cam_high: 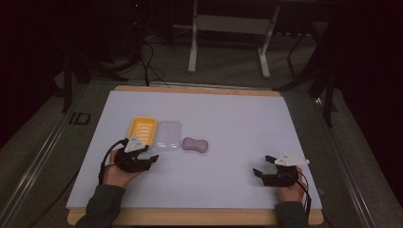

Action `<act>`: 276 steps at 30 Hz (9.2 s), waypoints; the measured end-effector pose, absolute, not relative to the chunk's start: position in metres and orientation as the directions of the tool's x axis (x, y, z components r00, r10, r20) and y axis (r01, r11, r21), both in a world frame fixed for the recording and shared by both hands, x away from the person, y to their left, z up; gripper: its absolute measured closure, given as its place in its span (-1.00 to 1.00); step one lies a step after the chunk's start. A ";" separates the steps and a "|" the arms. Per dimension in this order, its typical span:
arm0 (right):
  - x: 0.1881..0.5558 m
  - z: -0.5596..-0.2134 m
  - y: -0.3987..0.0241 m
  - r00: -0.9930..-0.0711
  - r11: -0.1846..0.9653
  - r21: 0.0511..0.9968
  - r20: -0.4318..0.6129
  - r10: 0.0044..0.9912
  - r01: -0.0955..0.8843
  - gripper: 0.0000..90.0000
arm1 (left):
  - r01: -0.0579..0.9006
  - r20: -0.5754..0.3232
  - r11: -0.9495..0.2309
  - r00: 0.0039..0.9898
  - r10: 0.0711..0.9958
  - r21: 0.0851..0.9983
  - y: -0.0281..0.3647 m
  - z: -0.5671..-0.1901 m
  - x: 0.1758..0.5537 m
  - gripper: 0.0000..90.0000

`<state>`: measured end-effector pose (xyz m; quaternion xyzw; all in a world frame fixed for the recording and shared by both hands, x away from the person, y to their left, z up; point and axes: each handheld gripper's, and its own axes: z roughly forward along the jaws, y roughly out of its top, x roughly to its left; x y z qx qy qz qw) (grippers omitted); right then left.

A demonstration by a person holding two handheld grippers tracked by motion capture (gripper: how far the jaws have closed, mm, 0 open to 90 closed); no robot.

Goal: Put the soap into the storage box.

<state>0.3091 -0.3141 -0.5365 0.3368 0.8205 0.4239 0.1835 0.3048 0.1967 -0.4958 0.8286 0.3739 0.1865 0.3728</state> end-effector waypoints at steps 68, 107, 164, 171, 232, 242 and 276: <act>0.308 -0.536 -0.312 -0.712 0.431 0.814 -0.032 0.701 0.388 -0.53 | 0.296 0.127 -0.697 0.865 0.486 0.653 0.125 -0.439 0.382 -0.25; 0.308 -0.537 -0.311 -0.719 0.446 0.807 -0.040 0.694 0.386 -0.53 | 0.308 0.101 -0.750 0.891 0.444 0.585 0.100 -0.458 0.418 -0.37; 0.308 -0.537 -0.309 -0.735 0.471 0.796 -0.050 0.677 0.380 -0.53 | 0.311 0.053 -0.867 0.932 0.359 0.390 0.045 -0.507 0.433 -0.21; 0.309 -0.538 -0.308 -0.735 0.473 0.794 -0.050 0.676 0.382 -0.53 | 0.327 0.036 -0.880 0.932 0.360 0.344 0.036 -0.504 0.435 0.02; 0.309 -0.538 -0.307 -0.737 0.483 0.788 -0.055 0.674 0.383 -0.52 | 0.342 0.026 -0.918 0.935 0.354 0.203 0.031 -0.481 0.435 0.11; 0.309 -0.538 -0.307 -0.735 0.481 0.788 -0.054 0.675 0.384 -0.52 | 0.365 0.029 -0.908 0.925 0.379 0.204 0.039 -0.476 0.437 0.11; 0.309 -0.538 -0.307 -0.735 0.483 0.788 -0.057 0.675 0.382 -0.52 | 0.483 0.017 -0.851 0.868 0.497 0.204 0.083 -0.462 0.448 0.11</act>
